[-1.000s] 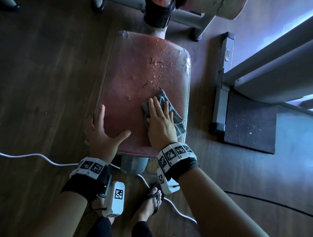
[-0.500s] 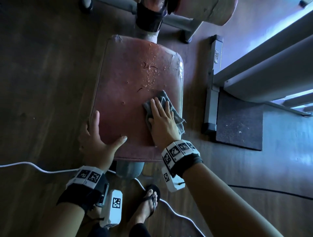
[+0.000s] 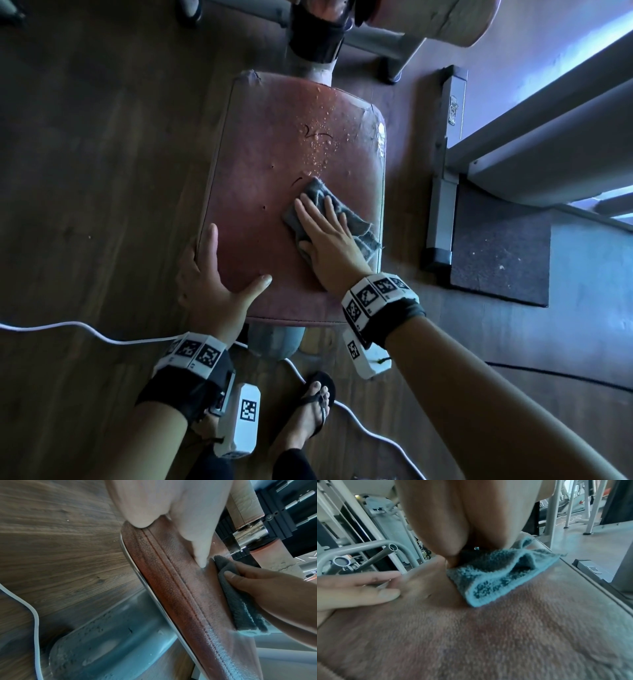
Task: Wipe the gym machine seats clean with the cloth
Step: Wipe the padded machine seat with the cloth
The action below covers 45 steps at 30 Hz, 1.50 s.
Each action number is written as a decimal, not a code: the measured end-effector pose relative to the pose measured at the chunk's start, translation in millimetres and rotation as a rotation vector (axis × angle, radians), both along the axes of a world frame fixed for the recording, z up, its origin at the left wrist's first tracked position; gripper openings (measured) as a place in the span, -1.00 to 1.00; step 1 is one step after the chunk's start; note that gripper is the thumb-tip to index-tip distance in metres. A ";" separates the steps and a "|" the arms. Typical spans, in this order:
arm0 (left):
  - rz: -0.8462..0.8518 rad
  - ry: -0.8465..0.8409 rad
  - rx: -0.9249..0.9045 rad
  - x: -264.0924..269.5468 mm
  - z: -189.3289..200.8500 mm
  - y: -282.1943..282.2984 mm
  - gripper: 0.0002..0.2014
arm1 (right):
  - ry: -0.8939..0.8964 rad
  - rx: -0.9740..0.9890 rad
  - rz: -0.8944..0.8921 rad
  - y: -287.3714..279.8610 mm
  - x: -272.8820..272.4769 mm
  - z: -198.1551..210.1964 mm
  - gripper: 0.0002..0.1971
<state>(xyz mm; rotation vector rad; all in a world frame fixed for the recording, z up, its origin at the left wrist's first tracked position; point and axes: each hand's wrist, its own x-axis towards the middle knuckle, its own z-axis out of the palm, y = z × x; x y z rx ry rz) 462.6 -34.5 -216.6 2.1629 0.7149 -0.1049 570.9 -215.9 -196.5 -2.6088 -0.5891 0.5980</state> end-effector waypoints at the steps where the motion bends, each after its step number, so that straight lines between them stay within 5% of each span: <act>1: 0.002 0.001 0.000 -0.2 0.2 0.1 0.08 | -0.012 -0.015 0.024 0.0 1.2 0.2 -0.35; 11: 0.010 0.067 -0.005 2.0 10.1 -5.2 0.07 | -0.035 -0.100 -0.053 30.8 41.2 0.7 -0.34; 17: 0.020 0.059 -0.049 1.6 11.8 -5.7 0.07 | -0.064 -0.104 0.299 1.8 23.9 2.5 -0.35; 20: 0.018 0.051 -0.057 1.3 11.2 -4.7 0.07 | -0.068 -0.142 0.319 -7.7 39.1 4.5 -0.36; 27: 0.014 0.063 -0.048 0.9 10.1 -4.8 0.06 | -0.027 -0.092 -0.012 25.5 40.8 0.1 -0.37; 33: -0.132 -0.023 -0.013 -1.7 6.0 15.7 -0.03 | -0.058 -0.048 -0.010 11.3 -15.3 -1.8 -0.35; 38: -0.238 -0.154 0.016 2.4 -7.6 46.1 -0.26 | -0.107 -0.057 -0.283 -9.8 -68.0 -2.8 -0.36; 45: -0.244 -0.081 -0.066 13.2 1.6 54.6 -0.34 | -0.083 0.001 -0.763 2.0 -113.4 -8.7 -0.35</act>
